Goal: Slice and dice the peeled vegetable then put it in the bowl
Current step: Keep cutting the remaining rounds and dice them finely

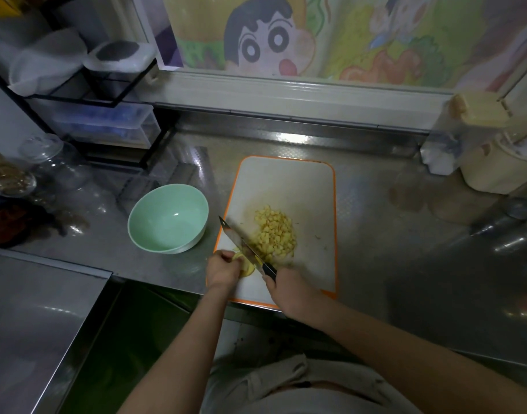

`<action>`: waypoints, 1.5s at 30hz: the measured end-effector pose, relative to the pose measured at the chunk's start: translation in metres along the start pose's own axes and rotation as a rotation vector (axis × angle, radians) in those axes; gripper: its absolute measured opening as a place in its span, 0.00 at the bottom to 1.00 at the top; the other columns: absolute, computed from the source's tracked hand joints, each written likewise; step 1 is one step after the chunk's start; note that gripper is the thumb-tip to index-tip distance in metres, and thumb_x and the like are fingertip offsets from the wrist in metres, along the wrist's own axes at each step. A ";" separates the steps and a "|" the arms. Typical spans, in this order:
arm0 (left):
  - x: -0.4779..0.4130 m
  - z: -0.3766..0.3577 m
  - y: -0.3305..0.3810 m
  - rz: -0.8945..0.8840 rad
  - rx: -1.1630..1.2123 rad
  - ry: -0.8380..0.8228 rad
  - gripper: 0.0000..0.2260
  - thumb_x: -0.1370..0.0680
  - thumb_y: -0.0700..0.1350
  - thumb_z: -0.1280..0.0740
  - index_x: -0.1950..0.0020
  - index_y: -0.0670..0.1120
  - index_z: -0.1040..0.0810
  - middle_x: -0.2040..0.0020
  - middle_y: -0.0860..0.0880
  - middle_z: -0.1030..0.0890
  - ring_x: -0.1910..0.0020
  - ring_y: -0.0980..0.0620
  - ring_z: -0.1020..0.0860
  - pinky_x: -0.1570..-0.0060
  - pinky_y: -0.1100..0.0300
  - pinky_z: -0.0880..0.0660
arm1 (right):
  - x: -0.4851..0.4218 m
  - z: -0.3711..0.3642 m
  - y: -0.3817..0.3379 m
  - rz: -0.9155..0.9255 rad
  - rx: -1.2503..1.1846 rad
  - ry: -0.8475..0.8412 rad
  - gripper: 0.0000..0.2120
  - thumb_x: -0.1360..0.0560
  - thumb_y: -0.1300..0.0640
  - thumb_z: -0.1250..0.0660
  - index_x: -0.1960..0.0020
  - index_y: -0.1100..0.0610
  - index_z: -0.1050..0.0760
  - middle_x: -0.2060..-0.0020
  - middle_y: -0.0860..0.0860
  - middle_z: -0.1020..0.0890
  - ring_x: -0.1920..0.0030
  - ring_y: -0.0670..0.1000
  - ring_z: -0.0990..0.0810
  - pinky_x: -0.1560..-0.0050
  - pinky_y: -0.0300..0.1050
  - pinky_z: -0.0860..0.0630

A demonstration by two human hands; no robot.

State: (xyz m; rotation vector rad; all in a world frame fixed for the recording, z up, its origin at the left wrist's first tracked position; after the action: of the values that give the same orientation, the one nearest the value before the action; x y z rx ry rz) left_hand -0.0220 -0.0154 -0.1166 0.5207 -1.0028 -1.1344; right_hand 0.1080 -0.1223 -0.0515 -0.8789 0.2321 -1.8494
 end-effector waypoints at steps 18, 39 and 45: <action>-0.006 -0.003 -0.006 -0.016 -0.040 -0.020 0.05 0.30 0.38 0.30 0.56 0.43 0.24 0.57 0.46 0.22 0.51 0.46 0.22 0.53 0.61 0.30 | -0.008 -0.006 -0.012 0.066 0.046 0.159 0.18 0.19 0.48 0.46 0.38 0.61 0.30 0.45 0.57 0.22 0.45 0.55 0.22 0.53 0.42 0.30; -0.002 0.001 -0.003 -0.030 -0.012 -0.030 0.04 0.28 0.38 0.30 0.56 0.42 0.24 0.56 0.45 0.22 0.54 0.47 0.24 0.54 0.60 0.29 | -0.013 0.014 0.008 0.079 -0.161 0.027 0.15 0.18 0.51 0.45 0.64 0.52 0.36 0.71 0.48 0.32 0.72 0.43 0.33 0.73 0.32 0.40; 0.001 0.003 -0.004 -0.008 -0.001 -0.023 0.05 0.25 0.39 0.37 0.56 0.44 0.22 0.53 0.43 0.20 0.50 0.43 0.22 0.47 0.50 0.24 | 0.000 0.016 0.004 0.093 -0.154 -0.007 0.19 0.18 0.51 0.44 0.68 0.51 0.39 0.72 0.48 0.34 0.73 0.43 0.35 0.73 0.33 0.41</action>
State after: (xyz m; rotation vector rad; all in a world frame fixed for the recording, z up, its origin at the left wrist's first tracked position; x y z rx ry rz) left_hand -0.0269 -0.0175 -0.1178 0.5124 -1.0212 -1.1500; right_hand 0.1217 -0.1199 -0.0419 -0.9638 0.4091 -1.7593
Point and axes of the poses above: each hand's wrist, its own x-axis away from the middle knuckle, its own z-axis out of the back of the hand, y = z × x, the point moved 5 cm from there along -x, towards the middle knuckle
